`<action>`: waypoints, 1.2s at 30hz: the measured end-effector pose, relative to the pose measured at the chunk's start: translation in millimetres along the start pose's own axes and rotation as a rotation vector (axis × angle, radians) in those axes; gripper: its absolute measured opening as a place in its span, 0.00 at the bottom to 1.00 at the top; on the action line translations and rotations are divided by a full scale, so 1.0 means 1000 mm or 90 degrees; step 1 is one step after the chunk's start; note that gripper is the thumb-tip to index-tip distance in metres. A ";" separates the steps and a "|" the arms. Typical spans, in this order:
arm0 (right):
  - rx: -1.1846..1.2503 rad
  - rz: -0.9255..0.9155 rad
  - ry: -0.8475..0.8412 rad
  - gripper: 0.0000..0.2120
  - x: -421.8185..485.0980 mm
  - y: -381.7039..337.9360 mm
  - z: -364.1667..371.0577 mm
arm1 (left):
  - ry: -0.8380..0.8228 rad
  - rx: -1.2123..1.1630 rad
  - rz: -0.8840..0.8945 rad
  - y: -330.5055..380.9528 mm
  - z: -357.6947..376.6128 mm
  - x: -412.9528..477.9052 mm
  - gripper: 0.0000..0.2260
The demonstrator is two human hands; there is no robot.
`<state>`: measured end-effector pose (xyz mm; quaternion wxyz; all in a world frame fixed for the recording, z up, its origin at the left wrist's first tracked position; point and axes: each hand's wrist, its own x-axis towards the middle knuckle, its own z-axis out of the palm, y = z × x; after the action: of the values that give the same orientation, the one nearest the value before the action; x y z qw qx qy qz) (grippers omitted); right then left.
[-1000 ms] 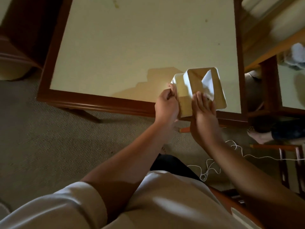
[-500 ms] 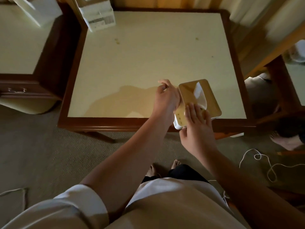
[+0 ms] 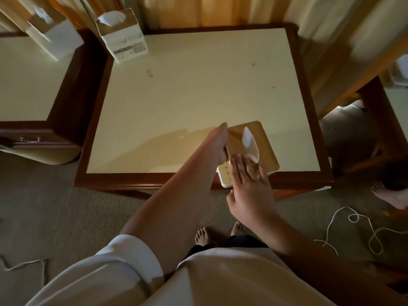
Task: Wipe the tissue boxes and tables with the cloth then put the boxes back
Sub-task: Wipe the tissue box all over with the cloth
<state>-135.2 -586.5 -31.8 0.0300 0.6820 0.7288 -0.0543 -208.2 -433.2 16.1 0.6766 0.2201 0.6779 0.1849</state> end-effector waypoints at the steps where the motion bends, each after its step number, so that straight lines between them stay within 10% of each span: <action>1: 0.000 -0.004 -0.003 0.41 0.001 0.001 -0.001 | 0.000 0.016 -0.001 0.001 0.002 0.003 0.17; 36: -0.011 -0.086 -0.033 0.39 0.015 0.025 -0.013 | -0.088 0.074 -0.039 0.015 -0.010 0.015 0.25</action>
<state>-110.5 -568.8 -21.2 0.0508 0.6293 0.7725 -0.0677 -217.0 -411.7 12.0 0.7134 0.2504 0.6453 0.1090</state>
